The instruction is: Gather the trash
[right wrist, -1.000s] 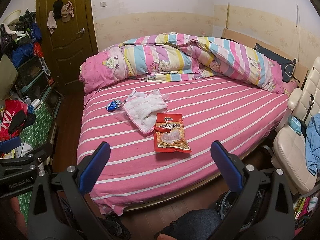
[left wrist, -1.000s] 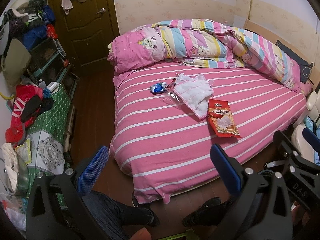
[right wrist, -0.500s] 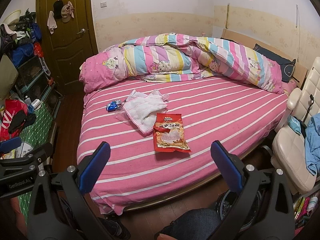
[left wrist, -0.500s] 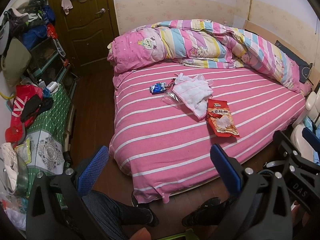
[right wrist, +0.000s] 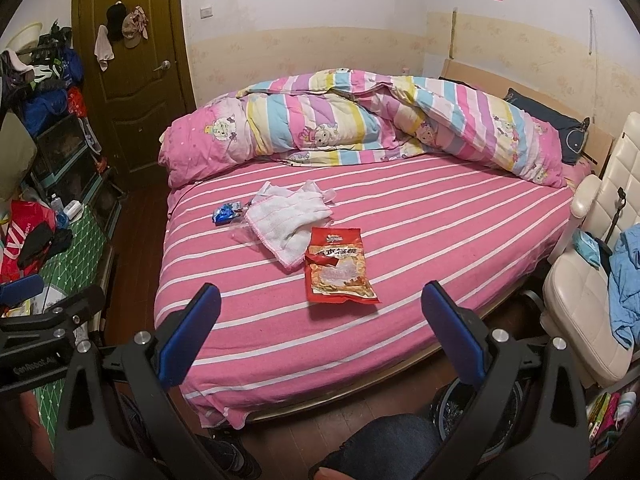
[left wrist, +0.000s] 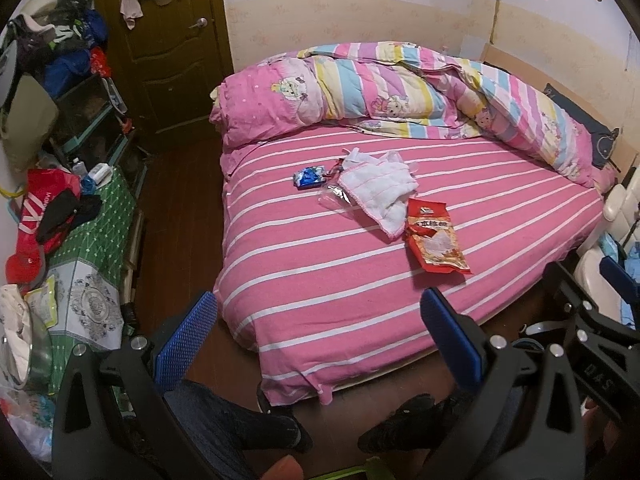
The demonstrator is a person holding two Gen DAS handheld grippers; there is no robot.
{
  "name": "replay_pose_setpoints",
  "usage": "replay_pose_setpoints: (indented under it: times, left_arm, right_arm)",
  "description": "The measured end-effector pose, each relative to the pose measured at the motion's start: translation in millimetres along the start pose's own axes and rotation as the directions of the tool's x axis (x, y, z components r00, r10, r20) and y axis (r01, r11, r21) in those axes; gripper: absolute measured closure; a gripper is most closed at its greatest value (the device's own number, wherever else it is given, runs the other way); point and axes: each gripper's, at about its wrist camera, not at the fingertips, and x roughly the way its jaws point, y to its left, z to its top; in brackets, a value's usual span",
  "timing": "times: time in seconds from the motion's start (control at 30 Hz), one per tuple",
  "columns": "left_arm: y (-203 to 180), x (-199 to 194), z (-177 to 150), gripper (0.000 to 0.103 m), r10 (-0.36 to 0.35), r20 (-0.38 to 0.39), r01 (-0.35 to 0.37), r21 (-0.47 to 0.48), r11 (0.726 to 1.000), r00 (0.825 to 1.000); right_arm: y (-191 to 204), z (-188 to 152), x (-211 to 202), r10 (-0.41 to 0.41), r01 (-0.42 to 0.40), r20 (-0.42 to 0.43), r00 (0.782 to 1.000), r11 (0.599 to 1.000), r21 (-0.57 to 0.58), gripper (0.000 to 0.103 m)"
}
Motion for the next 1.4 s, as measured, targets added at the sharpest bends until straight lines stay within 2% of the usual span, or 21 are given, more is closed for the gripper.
replay_pose_setpoints:
  times: [0.2, 0.3, 0.43, 0.53, 0.6, 0.73, 0.83, 1.1, 1.3, 1.4]
  left_arm:
    - [-4, 1, -12, 0.004, -0.017, -0.001, 0.017, 0.034, 0.999, 1.000]
    - [-4, 5, -19, 0.004, -0.016, 0.002, 0.016, 0.030, 0.999, 1.000]
    - [2, 19, -24, 0.004, -0.065, -0.015, 0.065, -0.011, 0.998, 0.998]
    - [-1, 39, -24, 0.004, -0.082, -0.025, 0.082, -0.006, 0.997, 0.996]
    - [-5, 59, -23, 0.004, -0.082, -0.044, 0.083, 0.014, 0.996, 0.996]
    - [-9, 105, -11, 0.004, -0.125, -0.087, 0.127, 0.017, 0.992, 0.988]
    - [-14, 153, 3, 0.004, -0.175, -0.122, 0.177, 0.007, 0.984, 0.977]
    - [-44, 274, 37, 0.005, -0.217, -0.198, 0.227, 0.028, 0.974, 0.956]
    - [-55, 351, 49, 0.005, -0.259, -0.265, 0.256, -0.048, 0.966, 0.929]
    - [-56, 375, 53, 0.005, -0.274, -0.283, 0.260, -0.088, 0.962, 0.919]
  right_arm:
    - [-19, -14, -6, 0.019, -0.020, 0.019, 1.000, 1.000, 0.014, 0.004]
    - [-30, -24, -4, 0.080, -0.081, 0.021, 0.997, 0.996, 0.032, 0.004]
    - [-44, -30, 11, 0.131, -0.130, -0.007, 0.991, 0.991, 0.039, 0.004]
    - [-54, -32, 35, 0.151, -0.149, -0.046, 0.987, 0.987, 0.053, 0.004]
    - [-58, -35, 57, 0.162, -0.157, -0.081, 0.983, 0.985, 0.072, 0.004]
    - [-69, -40, 112, 0.166, -0.149, -0.164, 0.972, 0.983, 0.109, 0.004]
    - [-81, -41, 162, 0.171, -0.144, -0.218, 0.961, 0.980, 0.136, 0.004]
    - [-104, -29, 282, 0.152, -0.104, -0.314, 0.937, 0.981, 0.163, 0.004]
    - [-115, -32, 354, 0.158, -0.096, -0.369, 0.916, 0.979, 0.181, 0.005]
    - [-120, -35, 375, 0.172, -0.101, -0.383, 0.908, 0.975, 0.197, 0.013]
